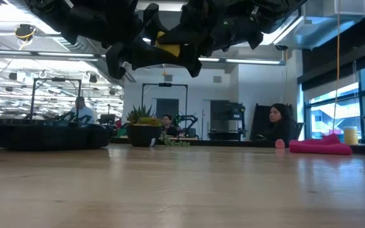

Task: Pick and placing Produce into tupperware
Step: Put the yellow lemon into the black container

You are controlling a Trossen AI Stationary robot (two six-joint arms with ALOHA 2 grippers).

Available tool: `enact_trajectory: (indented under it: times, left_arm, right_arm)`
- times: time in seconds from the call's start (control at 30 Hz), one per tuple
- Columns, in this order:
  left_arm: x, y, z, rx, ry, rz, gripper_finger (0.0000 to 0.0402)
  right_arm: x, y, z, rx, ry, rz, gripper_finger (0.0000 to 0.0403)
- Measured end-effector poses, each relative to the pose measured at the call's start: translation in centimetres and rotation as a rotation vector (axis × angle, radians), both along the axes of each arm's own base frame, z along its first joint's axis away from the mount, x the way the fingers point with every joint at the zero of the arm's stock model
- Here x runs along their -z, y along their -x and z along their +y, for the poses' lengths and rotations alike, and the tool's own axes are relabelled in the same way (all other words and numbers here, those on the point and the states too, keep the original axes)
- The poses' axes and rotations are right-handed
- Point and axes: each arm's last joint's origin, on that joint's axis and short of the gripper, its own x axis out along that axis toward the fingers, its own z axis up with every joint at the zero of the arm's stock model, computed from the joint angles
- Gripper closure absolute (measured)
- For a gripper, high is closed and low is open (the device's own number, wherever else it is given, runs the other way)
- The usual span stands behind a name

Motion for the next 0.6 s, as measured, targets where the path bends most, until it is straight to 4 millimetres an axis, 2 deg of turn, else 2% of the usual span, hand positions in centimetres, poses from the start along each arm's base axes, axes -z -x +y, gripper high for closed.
enact_trajectory:
  times: [0.17,0.4,0.6]
  left_arm:
    - [0.0,-0.01,-0.25,0.015,0.001,0.0,0.0192]
    - [0.05,-0.03,-0.52,0.019,-0.001,0.001,0.0153]
    - [0.04,-0.04,-0.8,0.031,0.001,-0.001,0.0157]
  right_arm:
    - [0.03,-0.01,0.09,0.009,0.015,0.017,0.0197]
    - [0.25,-0.06,0.11,0.026,0.011,0.038,0.0197]
    - [0.26,-0.08,0.1,0.029,0.012,0.036,0.0197]
